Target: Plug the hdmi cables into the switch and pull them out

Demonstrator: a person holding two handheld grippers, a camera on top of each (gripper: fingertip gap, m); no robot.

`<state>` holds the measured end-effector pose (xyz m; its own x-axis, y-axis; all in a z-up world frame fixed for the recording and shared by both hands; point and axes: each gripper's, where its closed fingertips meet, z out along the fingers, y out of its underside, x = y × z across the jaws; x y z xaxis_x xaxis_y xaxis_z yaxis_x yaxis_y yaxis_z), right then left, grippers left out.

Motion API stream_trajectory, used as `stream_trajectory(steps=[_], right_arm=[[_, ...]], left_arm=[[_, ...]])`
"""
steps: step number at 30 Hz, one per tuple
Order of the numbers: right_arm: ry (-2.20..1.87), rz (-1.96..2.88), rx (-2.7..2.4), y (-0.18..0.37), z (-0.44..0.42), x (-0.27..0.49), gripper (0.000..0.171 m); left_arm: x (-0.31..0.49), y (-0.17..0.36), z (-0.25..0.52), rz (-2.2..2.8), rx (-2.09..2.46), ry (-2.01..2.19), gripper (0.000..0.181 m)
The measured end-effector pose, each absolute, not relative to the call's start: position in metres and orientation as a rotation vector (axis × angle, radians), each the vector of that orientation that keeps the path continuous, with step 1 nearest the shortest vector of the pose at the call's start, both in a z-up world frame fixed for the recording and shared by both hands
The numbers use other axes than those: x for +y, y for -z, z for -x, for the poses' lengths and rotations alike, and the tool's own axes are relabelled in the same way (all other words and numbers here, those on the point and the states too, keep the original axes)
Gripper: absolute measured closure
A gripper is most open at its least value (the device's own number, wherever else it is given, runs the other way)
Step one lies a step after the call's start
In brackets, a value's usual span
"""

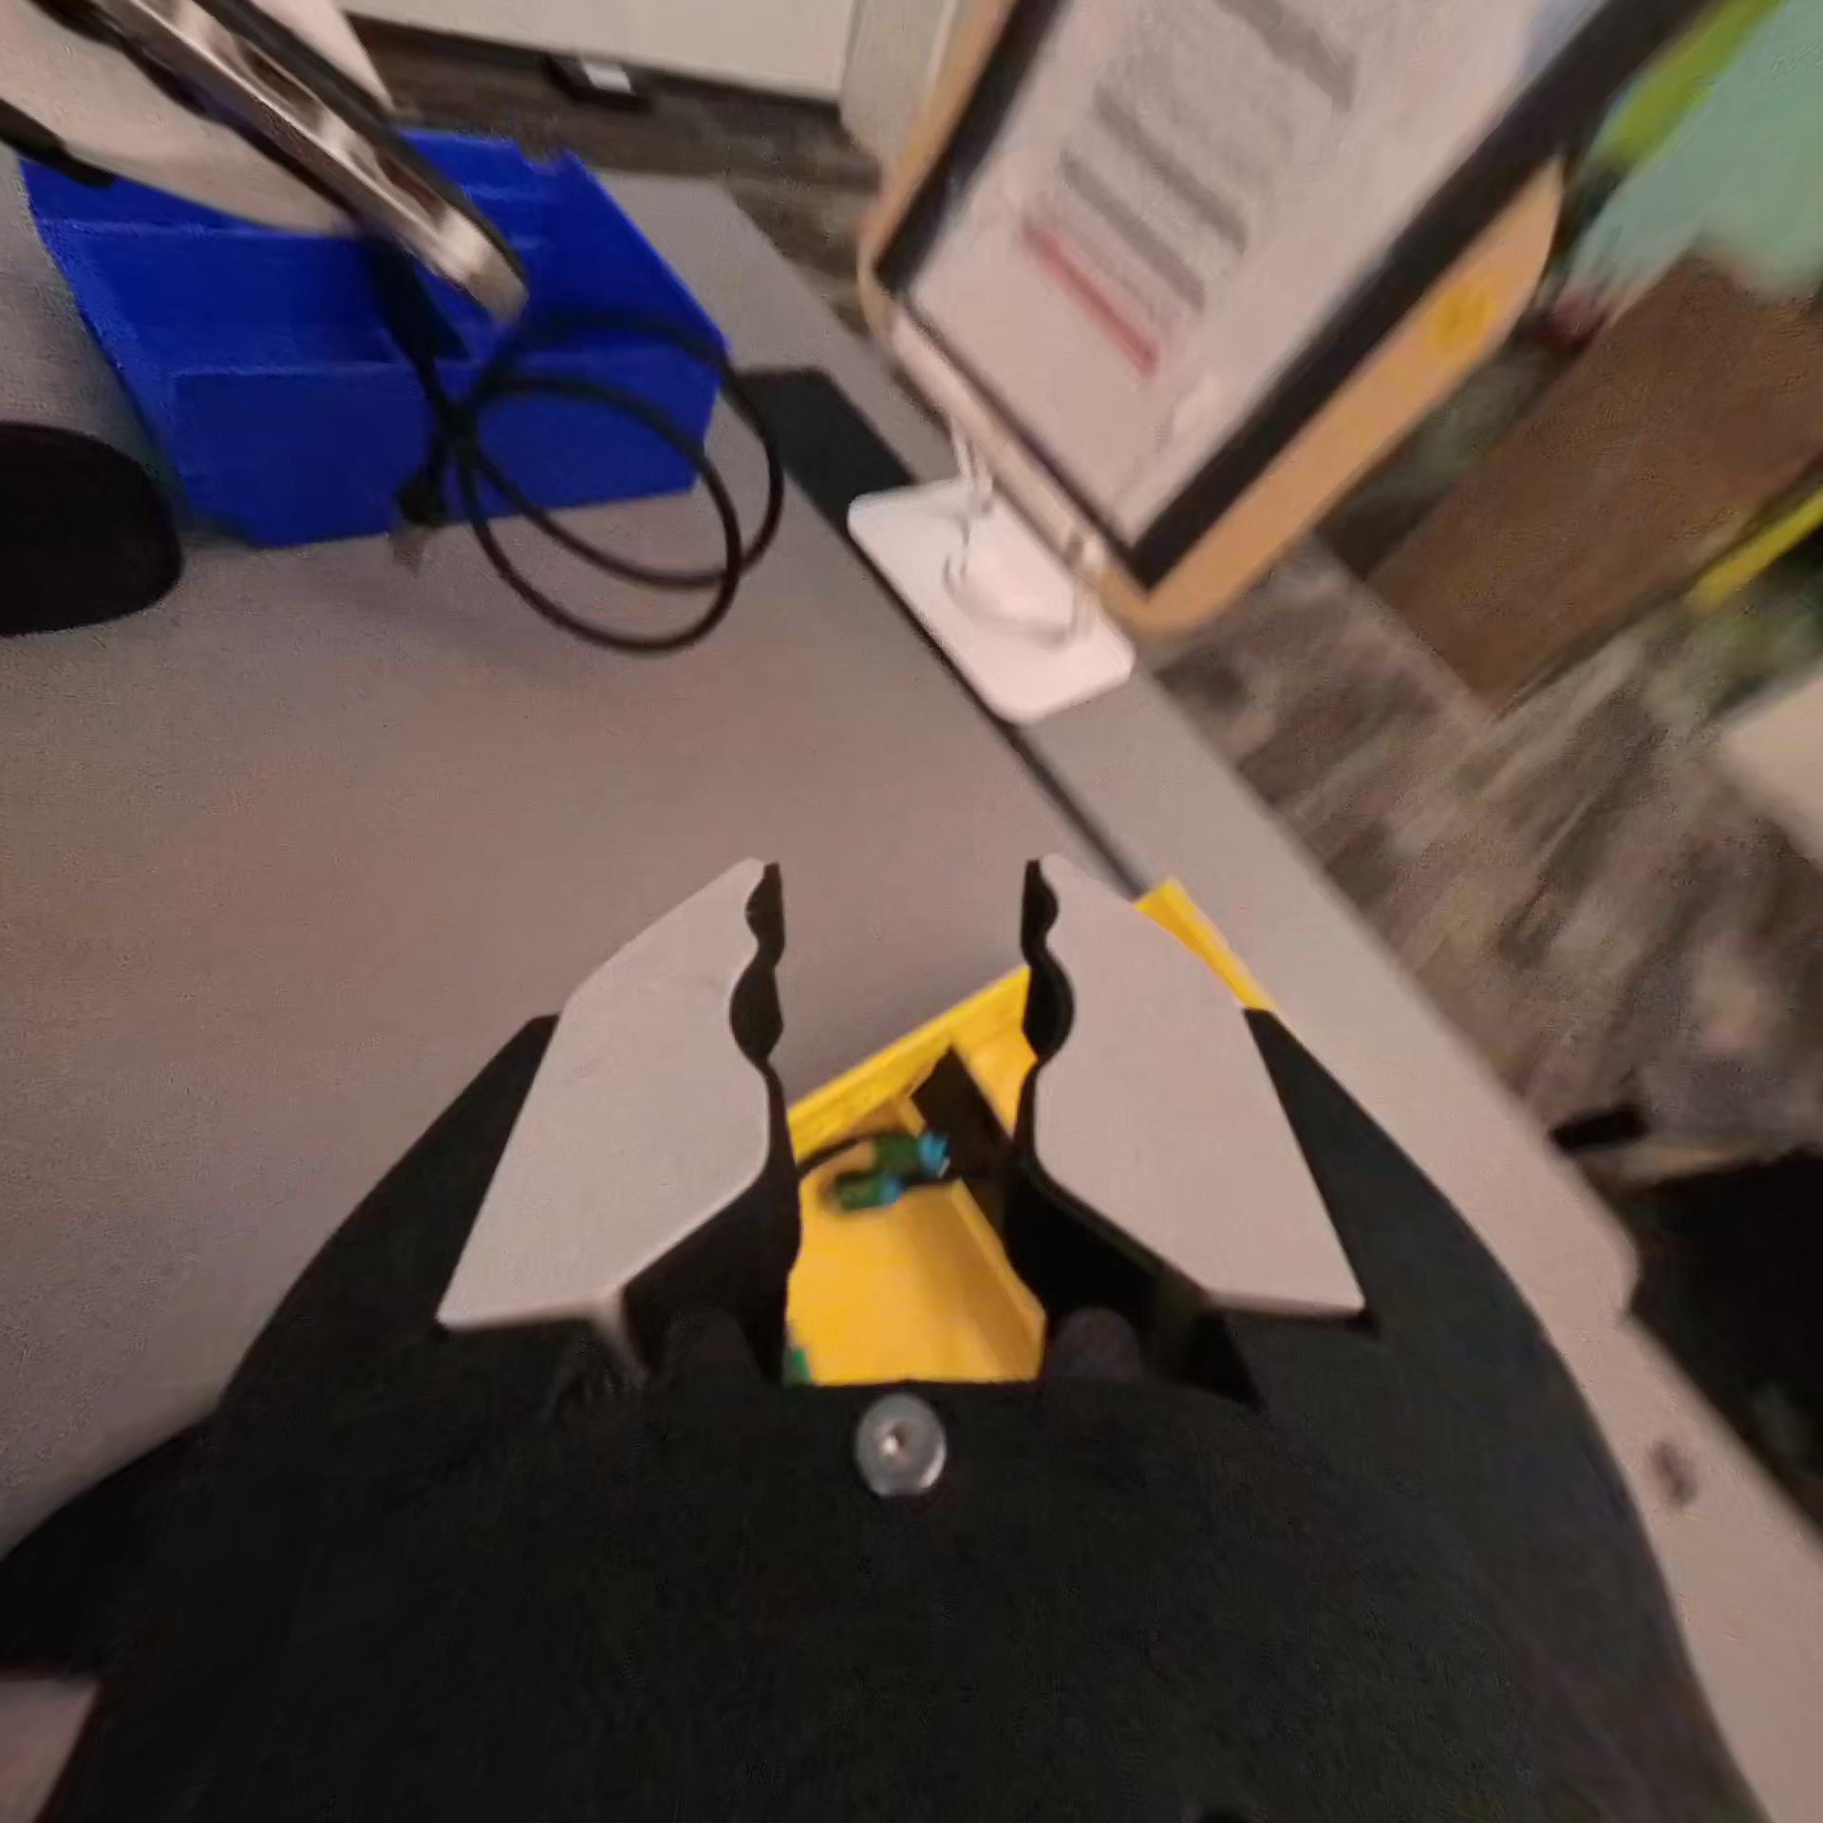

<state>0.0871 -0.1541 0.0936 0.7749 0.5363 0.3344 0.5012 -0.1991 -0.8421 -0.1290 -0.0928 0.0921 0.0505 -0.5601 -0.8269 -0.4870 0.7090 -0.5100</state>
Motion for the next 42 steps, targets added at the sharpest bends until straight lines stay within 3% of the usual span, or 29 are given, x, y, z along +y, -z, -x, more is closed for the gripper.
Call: stream_trajectory(steps=[3, 7, 11, 13, 27, 31, 37, 42], right_arm=[[0.093, 1.395, -1.101, -0.127, 0.009, -0.151, 0.12], [0.126, 1.26, -1.346, -0.1, 0.088, -0.146, 0.128], [0.066, 1.284, -1.403, -0.072, 0.115, -0.132, 0.13], [0.121, 1.306, -1.421, -0.065, 0.115, -0.123, 0.148], [0.194, 1.359, -1.417, -0.065, 0.108, -0.12, 0.148], [0.218, 1.37, -1.32, -0.088, 0.079, -0.117, 0.148], [0.222, 1.355, -0.815, -0.16, -0.055, -0.128, 0.149], [0.277, 1.421, -0.517, -0.165, -0.151, -0.138, 0.149]], left_arm=[[-0.108, -0.086, 0.124, 0.854, 1.651, 0.148, 0.159], [-0.123, -0.079, 0.119, 0.8, 1.713, 0.167, 0.159], [-0.136, -0.077, 0.115, 0.76, 1.745, 0.218, 0.16], [-0.144, -0.077, 0.113, 0.742, 1.757, 0.263, 0.159], [-0.14, -0.075, 0.108, 0.753, 1.744, 0.227, 0.161], [-0.129, -0.097, 0.107, 0.81, 1.56, 0.249, 0.154], [-0.103, -0.123, 0.14, 0.904, 1.41, 0.191, 0.155], [-0.093, -0.119, 0.146, 0.953, 1.414, 0.158, 0.156]])
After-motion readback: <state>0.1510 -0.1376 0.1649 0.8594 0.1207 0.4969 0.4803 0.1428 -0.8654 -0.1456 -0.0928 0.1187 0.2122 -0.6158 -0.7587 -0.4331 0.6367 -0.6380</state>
